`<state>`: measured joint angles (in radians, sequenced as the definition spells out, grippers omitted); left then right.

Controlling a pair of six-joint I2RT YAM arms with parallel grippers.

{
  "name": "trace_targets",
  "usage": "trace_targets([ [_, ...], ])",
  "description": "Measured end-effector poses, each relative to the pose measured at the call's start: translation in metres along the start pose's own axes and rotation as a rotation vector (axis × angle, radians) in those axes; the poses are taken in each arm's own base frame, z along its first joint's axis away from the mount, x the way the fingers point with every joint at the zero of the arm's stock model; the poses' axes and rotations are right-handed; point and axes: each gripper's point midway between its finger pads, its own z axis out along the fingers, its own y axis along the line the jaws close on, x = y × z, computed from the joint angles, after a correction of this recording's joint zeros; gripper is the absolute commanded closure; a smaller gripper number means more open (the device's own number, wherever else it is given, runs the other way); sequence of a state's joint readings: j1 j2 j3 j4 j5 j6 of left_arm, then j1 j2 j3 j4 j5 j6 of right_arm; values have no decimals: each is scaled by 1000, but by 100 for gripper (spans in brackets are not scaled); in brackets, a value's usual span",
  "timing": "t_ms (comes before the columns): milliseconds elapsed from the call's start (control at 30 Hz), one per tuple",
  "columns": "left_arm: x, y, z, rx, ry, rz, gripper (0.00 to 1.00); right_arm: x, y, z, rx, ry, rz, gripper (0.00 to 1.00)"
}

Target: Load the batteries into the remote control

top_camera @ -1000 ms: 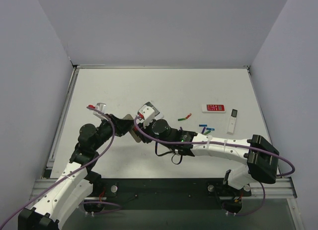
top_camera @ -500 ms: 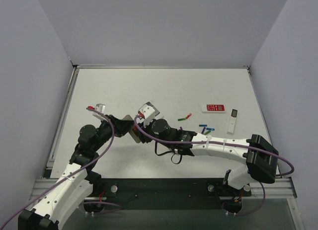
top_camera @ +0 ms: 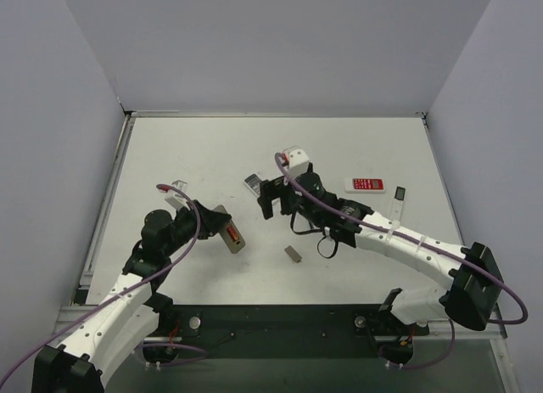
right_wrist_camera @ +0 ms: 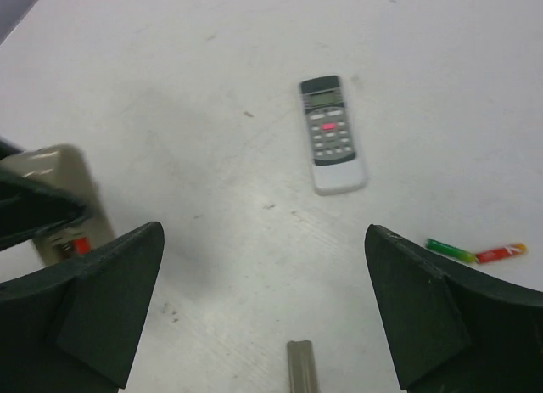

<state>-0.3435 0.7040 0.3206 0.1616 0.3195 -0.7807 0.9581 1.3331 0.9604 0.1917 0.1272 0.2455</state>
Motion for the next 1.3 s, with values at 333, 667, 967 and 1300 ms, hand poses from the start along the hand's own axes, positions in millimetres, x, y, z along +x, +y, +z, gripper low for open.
trace_targets([
  [333,11,-4,1,71,26,1,100,31,-172,-15,579,125,343,18],
  [667,13,-13,3,126,47,-1,100,98,-233,28,834,323,558,44],
  [967,14,-14,3,130,53,-2,100,132,-233,47,866,397,663,70],
  [1300,17,-10,5,117,66,-10,100,143,-230,51,878,412,713,78],
])
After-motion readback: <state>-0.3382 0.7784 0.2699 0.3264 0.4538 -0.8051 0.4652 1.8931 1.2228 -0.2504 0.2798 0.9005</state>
